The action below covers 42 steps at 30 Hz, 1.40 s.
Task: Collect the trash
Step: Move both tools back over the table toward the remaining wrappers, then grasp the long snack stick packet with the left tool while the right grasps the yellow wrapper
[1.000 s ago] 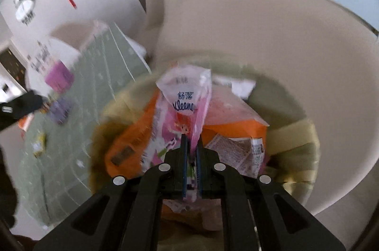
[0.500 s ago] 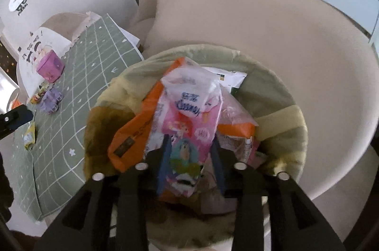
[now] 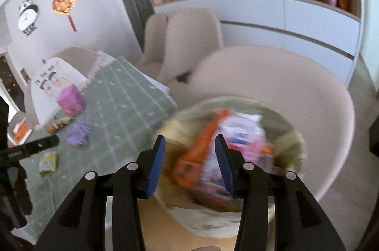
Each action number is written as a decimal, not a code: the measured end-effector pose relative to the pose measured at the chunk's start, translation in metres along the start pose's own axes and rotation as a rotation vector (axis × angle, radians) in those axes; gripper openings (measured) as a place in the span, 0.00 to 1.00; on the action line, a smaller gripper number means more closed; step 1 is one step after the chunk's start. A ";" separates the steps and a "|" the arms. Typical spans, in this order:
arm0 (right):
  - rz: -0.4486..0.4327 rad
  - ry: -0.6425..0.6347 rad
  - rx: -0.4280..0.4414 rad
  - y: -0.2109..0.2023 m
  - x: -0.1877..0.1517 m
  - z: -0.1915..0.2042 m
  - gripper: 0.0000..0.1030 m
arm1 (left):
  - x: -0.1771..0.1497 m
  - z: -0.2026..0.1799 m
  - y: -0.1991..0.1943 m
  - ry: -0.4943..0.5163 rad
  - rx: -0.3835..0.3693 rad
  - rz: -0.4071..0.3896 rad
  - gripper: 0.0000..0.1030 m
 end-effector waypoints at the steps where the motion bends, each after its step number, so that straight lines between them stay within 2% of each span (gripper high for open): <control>1: -0.005 -0.006 0.013 0.000 -0.001 0.008 0.46 | -0.002 0.012 -0.004 -0.001 0.013 -0.005 0.48; 7: 0.044 -0.096 0.079 0.012 -0.028 0.090 0.47 | -0.018 0.123 -0.033 -0.005 0.137 -0.024 0.48; 12: 0.145 -0.136 0.136 0.030 -0.064 0.153 0.47 | -0.014 0.219 -0.048 0.029 0.209 -0.046 0.48; 15: 0.207 -0.150 0.130 0.039 -0.086 0.175 0.47 | -0.007 0.260 -0.042 0.028 0.199 -0.045 0.50; 18: 0.244 -0.166 0.121 0.042 -0.105 0.190 0.47 | -0.002 0.289 -0.020 0.015 0.153 -0.014 0.51; 21: 0.286 -0.206 0.102 0.041 -0.129 0.202 0.47 | -0.002 0.306 0.005 0.024 0.122 0.035 0.51; 24: 0.309 -0.263 0.077 0.035 -0.146 0.203 0.47 | -0.007 0.323 0.027 0.032 0.133 0.094 0.51; 26: 0.307 -0.268 0.062 0.033 -0.149 0.200 0.47 | -0.012 0.326 0.030 0.037 0.144 0.112 0.51; 29: 0.307 -0.221 0.073 0.035 -0.144 0.195 0.47 | -0.020 0.323 0.027 0.021 0.120 0.121 0.51; 33: 0.323 -0.213 0.105 0.047 -0.142 0.204 0.47 | -0.037 0.296 0.016 0.010 0.043 0.149 0.44; 34: 0.330 -0.222 0.113 0.051 -0.143 0.208 0.47 | -0.044 0.285 0.013 0.023 0.033 0.162 0.37; 35: 0.339 -0.235 0.126 0.055 -0.145 0.214 0.47 | -0.050 0.277 0.010 0.043 0.046 0.166 0.31; 37: 0.357 -0.260 0.156 0.062 -0.148 0.227 0.47 | -0.059 0.267 0.001 0.046 0.075 0.165 0.27; 39: 0.379 -0.290 0.195 0.069 -0.153 0.245 0.47 | -0.065 0.266 -0.012 0.004 0.102 0.147 0.21; 42: 0.409 -0.339 0.248 0.079 -0.163 0.271 0.47 | -0.077 0.277 -0.043 -0.151 0.132 0.101 0.20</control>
Point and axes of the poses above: each gripper's, at about its wrist camera, not at the fingertips, and y roughly the way its jaws point, z to its left, x to its top, the point moved 8 cm from there along y, roughly the way its jaws point, and after that the axes turned 13 degrees about y, right-handed, at the moved point
